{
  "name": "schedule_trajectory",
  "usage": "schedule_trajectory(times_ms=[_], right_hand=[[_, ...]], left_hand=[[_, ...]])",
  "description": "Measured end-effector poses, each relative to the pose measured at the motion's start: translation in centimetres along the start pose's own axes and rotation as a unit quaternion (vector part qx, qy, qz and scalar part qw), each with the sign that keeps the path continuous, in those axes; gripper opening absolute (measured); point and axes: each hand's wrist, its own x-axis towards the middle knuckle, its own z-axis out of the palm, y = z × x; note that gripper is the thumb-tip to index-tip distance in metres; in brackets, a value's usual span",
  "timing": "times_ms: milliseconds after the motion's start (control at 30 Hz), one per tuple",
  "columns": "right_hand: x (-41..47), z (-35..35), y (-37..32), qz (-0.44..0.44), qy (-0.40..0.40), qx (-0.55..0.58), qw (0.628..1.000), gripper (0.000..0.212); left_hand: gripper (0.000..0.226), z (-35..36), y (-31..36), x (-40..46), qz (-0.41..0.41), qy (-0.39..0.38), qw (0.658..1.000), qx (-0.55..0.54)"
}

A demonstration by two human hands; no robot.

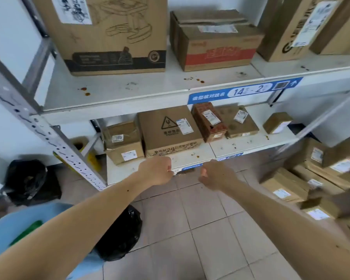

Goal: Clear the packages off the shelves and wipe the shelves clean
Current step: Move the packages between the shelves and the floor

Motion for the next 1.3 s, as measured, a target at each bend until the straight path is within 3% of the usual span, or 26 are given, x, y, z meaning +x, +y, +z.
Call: schedule_trajectory(times_ms=[200, 433, 933, 1167, 1300], right_hand=[[-5.7, -2.3, 15.1, 0.082, 0.007, 0.009, 0.997, 0.032], [-9.6, -2.3, 28.1, 0.173, -0.001, 0.042, 0.984, 0.034], [-9.6, -1.7, 48.3, 0.33, -0.033, 0.141, 0.933, 0.036], [-9.0, 0.4, 58.1, 0.362, -0.056, 0.167, 0.915, 0.04], [-7.1, 1.7, 65.0, 0.354, -0.069, 0.172, 0.917, 0.037]], left_hand=[[0.019, 0.7, 14.9, 2.7, 0.077, -0.01, 0.997, 0.021], [0.022, 2.4, 28.2, 7.1, 0.161, -0.046, 0.983, 0.07], [0.012, 5.5, 46.0, 20.1, 0.274, -0.115, 0.942, 0.153], [0.018, 9.1, 53.5, 24.0, 0.265, -0.152, 0.937, 0.167], [0.021, 12.8, 57.5, 27.4, 0.225, -0.162, 0.951, 0.136]])
